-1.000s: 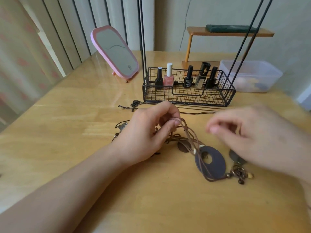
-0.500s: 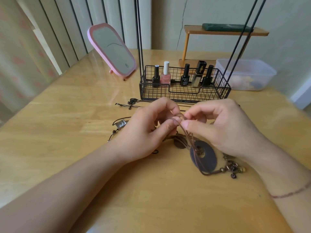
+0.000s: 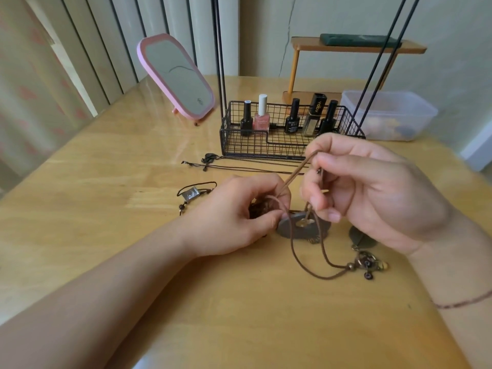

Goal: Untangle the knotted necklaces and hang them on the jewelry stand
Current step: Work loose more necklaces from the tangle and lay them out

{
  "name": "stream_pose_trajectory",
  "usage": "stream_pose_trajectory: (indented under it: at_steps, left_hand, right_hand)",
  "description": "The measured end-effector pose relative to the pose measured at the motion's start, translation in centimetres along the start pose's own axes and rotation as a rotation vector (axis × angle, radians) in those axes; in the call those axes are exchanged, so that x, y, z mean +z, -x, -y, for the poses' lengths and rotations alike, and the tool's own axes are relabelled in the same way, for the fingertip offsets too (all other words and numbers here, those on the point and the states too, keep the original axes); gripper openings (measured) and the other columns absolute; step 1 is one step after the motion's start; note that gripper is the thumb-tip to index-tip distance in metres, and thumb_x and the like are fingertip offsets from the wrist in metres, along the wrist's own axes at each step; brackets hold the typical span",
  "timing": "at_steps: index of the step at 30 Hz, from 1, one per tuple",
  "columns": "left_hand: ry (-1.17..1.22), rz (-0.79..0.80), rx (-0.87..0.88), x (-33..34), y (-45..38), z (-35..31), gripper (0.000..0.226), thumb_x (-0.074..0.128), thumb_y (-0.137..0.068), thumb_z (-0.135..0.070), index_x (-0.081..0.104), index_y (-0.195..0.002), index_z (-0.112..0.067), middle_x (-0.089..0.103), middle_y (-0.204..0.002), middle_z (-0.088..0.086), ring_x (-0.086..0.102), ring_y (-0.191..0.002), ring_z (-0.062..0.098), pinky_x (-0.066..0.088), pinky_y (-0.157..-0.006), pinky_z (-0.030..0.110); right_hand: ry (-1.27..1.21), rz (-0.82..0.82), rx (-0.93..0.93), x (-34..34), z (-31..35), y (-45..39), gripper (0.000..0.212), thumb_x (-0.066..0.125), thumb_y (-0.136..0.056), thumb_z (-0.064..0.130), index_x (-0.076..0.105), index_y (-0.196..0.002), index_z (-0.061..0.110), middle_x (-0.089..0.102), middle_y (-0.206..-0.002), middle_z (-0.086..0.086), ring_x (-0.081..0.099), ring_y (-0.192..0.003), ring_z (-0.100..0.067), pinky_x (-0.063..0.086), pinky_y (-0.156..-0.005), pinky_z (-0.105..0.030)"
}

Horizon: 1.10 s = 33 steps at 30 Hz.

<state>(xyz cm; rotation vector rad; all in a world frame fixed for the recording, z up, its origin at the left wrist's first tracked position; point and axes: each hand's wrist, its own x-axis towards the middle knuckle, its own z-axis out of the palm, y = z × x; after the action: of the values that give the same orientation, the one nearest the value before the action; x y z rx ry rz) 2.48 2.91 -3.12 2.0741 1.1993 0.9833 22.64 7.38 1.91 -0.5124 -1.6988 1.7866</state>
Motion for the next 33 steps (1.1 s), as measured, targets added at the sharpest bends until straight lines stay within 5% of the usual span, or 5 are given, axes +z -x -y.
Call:
stream_pose_trajectory:
  at_steps: [14,20,26,30,33]
  left_hand:
    - [-0.037,-0.052,0.043,-0.3,0.0,0.2,0.017,0.069,-0.092,-0.009,0.060,-0.101,-0.021,0.059,-0.083,-0.016,0.058,-0.076,0.006,0.042,-0.073,0.015]
    - [-0.062,-0.011,-0.047,-0.9,0.2,0.6,0.029,0.069,-0.091,-0.028,0.061,-0.119,-0.025,0.061,-0.082,-0.005,0.057,-0.074,0.013,0.048,-0.071,0.022]
    - [0.127,0.038,-0.105,-1.6,0.4,0.7,0.037,0.069,-0.090,-0.026,0.057,-0.125,-0.026,0.063,-0.088,0.014,0.055,-0.077,0.033,0.050,-0.074,0.037]
    - [0.186,0.046,-0.103,-1.4,0.4,0.8,0.037,0.067,-0.092,-0.019,0.055,-0.126,-0.023,0.060,-0.082,0.008,0.051,-0.068,0.018,0.046,-0.068,0.025]
    - [0.237,0.033,-0.113,-1.4,0.4,0.8,0.039,0.066,-0.092,-0.014,0.052,-0.128,-0.020,0.057,-0.078,-0.003,0.049,-0.066,0.007,0.043,-0.068,0.017]
  right_hand:
    - [-0.243,-0.155,-0.066,-1.8,1.7,0.2,0.015,0.042,-0.092,0.022,0.049,-0.080,0.015,0.035,-0.044,0.006,0.048,-0.055,-0.018,0.046,-0.060,-0.029]
    - [1.295,-0.438,-0.123,-5.6,1.3,0.8,0.018,0.066,-0.086,0.043,0.066,-0.077,0.027,0.060,-0.060,0.001,0.055,-0.058,-0.021,0.052,-0.063,-0.035]
    - [1.493,-0.146,0.308,-5.5,0.8,0.5,0.014,0.070,-0.086,0.045,0.069,-0.075,0.037,0.059,-0.065,0.015,0.055,-0.067,-0.001,0.046,-0.061,-0.030]
    - [1.466,-0.152,0.096,-4.6,-0.7,-0.2,0.015,0.060,-0.089,0.045,0.071,-0.096,0.038,0.063,-0.092,0.019,0.058,-0.089,-0.004,0.053,-0.086,-0.036]
    - [1.104,-0.225,-0.089,-1.9,-0.7,-0.1,0.053,0.046,-0.089,0.066,0.073,-0.072,0.024,0.068,-0.067,0.004,0.064,-0.067,-0.014,0.052,-0.065,-0.038]
